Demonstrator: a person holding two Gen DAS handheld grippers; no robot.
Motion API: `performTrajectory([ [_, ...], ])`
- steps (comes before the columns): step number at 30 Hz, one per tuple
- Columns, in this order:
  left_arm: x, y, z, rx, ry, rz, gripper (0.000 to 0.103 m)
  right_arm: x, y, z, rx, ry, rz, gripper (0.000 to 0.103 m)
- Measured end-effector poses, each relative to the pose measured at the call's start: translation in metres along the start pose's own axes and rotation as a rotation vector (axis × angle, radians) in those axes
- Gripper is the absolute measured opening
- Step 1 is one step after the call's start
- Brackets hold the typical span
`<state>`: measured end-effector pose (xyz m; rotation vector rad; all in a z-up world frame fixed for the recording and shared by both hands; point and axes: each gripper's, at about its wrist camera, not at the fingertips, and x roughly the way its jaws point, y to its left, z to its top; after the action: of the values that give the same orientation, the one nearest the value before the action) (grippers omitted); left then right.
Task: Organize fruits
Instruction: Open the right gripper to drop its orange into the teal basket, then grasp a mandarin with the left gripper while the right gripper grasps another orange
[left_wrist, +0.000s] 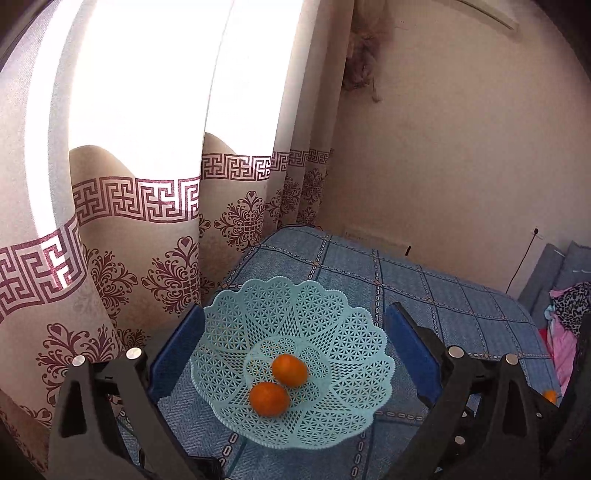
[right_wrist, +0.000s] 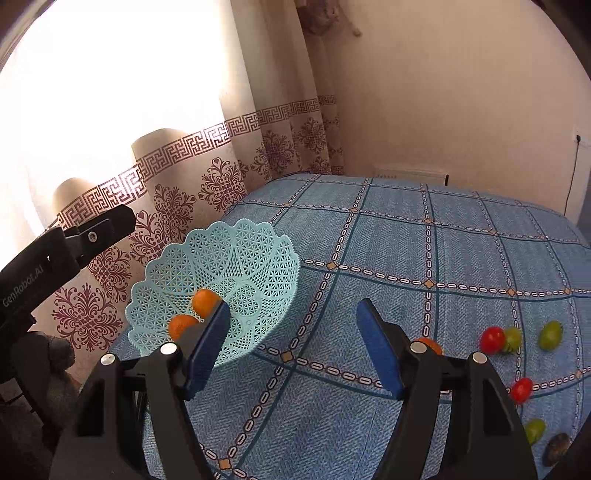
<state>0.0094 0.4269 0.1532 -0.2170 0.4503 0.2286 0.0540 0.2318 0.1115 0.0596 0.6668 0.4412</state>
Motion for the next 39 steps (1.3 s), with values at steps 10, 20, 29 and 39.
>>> performTrajectory([
  [10,-0.004,-0.012,-0.004,0.018,0.012,-0.034,0.100,-0.025,-0.051,-0.015,0.088,-0.008,-0.057,0.071],
  [20,0.001,-0.041,-0.017,0.080,0.045,-0.083,0.100,-0.053,-0.120,-0.030,0.218,-0.026,-0.146,0.071],
  [29,0.005,-0.075,-0.036,0.143,0.089,-0.143,0.100,-0.083,-0.177,-0.044,0.296,-0.054,-0.233,0.074],
  [39,0.016,-0.109,-0.060,0.208,0.164,-0.215,0.100,-0.118,-0.242,-0.066,0.396,-0.081,-0.344,0.078],
])
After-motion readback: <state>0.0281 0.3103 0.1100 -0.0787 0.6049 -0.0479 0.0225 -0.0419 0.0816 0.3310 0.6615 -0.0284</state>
